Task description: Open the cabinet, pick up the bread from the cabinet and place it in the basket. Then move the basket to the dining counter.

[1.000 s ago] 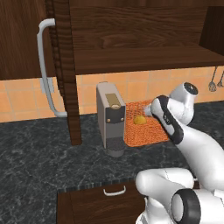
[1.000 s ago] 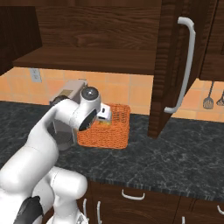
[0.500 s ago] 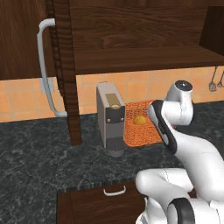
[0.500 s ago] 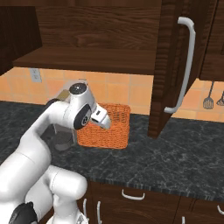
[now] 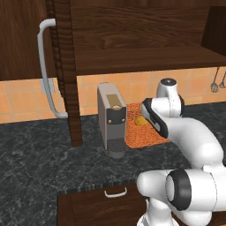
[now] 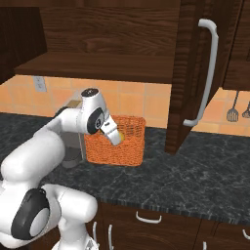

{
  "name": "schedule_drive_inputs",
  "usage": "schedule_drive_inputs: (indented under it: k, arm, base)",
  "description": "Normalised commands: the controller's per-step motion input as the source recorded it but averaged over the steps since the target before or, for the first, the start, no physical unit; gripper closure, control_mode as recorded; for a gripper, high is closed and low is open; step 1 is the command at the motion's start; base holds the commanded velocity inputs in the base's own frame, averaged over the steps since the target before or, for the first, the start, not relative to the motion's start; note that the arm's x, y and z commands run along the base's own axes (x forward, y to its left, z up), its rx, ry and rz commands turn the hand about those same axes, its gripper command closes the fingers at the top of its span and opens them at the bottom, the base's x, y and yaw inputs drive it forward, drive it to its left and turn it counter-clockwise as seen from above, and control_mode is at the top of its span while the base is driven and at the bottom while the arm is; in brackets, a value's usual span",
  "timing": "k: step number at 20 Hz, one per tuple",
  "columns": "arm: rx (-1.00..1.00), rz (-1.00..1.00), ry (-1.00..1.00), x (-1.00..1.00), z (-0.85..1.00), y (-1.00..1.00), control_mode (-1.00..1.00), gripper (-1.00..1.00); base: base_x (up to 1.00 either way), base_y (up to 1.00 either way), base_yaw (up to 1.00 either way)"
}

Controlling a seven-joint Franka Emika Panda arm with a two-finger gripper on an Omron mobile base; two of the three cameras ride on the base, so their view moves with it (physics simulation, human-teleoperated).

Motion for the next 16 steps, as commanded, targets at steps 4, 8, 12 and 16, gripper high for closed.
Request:
schedule_drive_inputs:
  k: [4, 8, 12, 16]
  arm:
    - [0.16, -0.18, 0.02, 0.23, -0.28, 0.0, -1.0, -1.0]
    - [0.12, -0.17, 0.04, 0.09, -0.5, 0.0, -1.0, -1.0]
    - [0.12, -0.15, 0.02, 0.38, -0.36, 0.0, -1.0, -1.0]
    - [0.11, -0.12, 0.01, 0.42, -0.15, 0.0, -1.0, -1.0]
  base:
    - [0.0, 0.0, 0.0]
    - [0.0, 0.0, 0.0]
    - [0.0, 0.0, 0.0]
    - [0.0, 0.0, 0.0]
